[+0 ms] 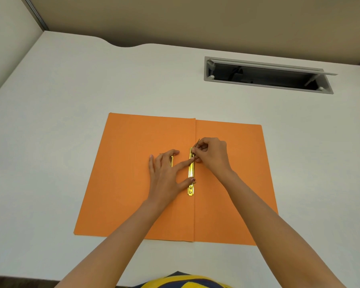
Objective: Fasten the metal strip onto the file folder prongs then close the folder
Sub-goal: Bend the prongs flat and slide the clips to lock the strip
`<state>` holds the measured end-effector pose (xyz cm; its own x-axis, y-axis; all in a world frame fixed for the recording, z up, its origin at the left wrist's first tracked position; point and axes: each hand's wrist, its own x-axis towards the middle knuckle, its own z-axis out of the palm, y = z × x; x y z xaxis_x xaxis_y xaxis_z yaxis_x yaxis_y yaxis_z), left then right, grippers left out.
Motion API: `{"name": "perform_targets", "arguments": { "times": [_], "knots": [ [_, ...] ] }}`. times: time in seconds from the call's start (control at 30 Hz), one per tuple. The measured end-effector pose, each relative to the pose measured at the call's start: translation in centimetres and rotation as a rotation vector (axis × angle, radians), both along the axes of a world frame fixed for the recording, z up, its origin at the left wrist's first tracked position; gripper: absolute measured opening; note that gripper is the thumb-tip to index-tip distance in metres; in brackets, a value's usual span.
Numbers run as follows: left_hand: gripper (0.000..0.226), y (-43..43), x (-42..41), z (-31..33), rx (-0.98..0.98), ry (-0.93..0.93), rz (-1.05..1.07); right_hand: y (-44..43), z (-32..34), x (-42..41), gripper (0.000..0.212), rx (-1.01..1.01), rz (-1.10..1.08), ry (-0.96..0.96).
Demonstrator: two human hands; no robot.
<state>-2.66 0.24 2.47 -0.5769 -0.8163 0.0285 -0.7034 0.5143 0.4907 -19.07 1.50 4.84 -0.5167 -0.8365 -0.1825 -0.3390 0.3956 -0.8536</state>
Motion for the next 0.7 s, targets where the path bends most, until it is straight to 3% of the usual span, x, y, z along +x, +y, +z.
{"name": "perform_targets", "arguments": {
  "times": [0.7],
  "knots": [
    [0.055,0.08,0.06,0.11,0.008,-0.014,0.008,0.73,-0.6,1.08,0.007,-0.092,-0.242,-0.1]
  ]
}}
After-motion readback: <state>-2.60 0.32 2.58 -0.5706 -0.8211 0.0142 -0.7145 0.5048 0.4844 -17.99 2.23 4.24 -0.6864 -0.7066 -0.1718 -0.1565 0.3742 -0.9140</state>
